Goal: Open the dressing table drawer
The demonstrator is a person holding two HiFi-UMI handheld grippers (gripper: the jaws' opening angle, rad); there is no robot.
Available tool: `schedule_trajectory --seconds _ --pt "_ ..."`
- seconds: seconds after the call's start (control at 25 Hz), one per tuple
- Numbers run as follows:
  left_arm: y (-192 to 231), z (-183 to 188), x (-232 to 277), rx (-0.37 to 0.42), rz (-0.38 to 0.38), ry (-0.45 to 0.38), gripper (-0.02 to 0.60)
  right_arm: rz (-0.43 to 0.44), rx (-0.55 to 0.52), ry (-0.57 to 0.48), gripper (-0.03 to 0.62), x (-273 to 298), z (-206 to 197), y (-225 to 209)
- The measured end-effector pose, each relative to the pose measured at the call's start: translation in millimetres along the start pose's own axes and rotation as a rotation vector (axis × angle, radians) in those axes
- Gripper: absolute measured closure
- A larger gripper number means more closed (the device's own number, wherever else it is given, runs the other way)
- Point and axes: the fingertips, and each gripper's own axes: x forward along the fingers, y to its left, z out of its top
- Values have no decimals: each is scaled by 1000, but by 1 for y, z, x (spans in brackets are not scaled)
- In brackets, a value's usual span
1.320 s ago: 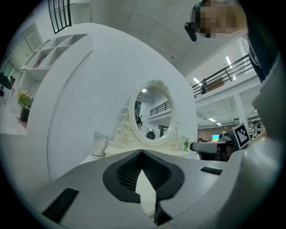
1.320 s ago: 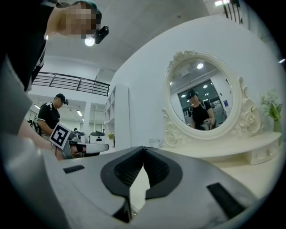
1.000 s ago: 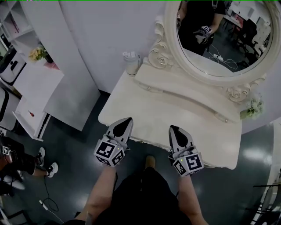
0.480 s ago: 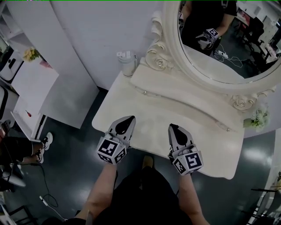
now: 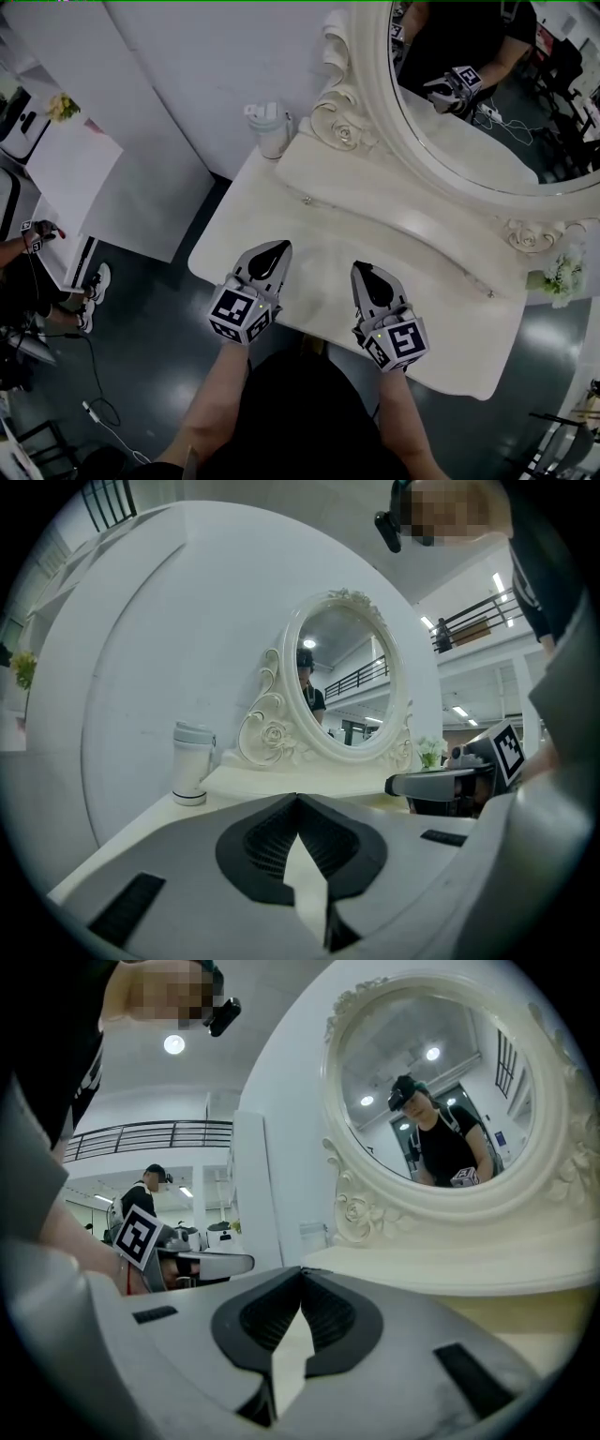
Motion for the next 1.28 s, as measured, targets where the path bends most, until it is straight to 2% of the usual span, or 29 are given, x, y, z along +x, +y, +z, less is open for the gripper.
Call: schedule_trajectory --seconds 0.24,0.64,0.72,0.88,0.96,1.12,1.2,1.28 --pt "11 -11 20 -9 20 42 580 20 16 32 588 14 -10 -6" --pt "31 -25 61 -22 4 101 578 -5 35 74 588 44 -24 -22" --pt "37 -30 69 -24 4 127 546 -8 38 81 588 51 -27 -24" --pt "49 -42 82 -24 11 181 546 -10 40 91 588 64 -30 -28" --pt "54 -47 89 -25 15 204 489 -15 44 97 588 68 -31 -31" --pt "62 -57 102 -20 32 249 489 -26 46 109 588 74 -35 -36" --pt "65 -61 108 -21 38 277 445 -33 49 114 588 76 -36 -39" --pt "69 -66 114 -19 45 303 445 -38 51 121 588 78 -39 -41"
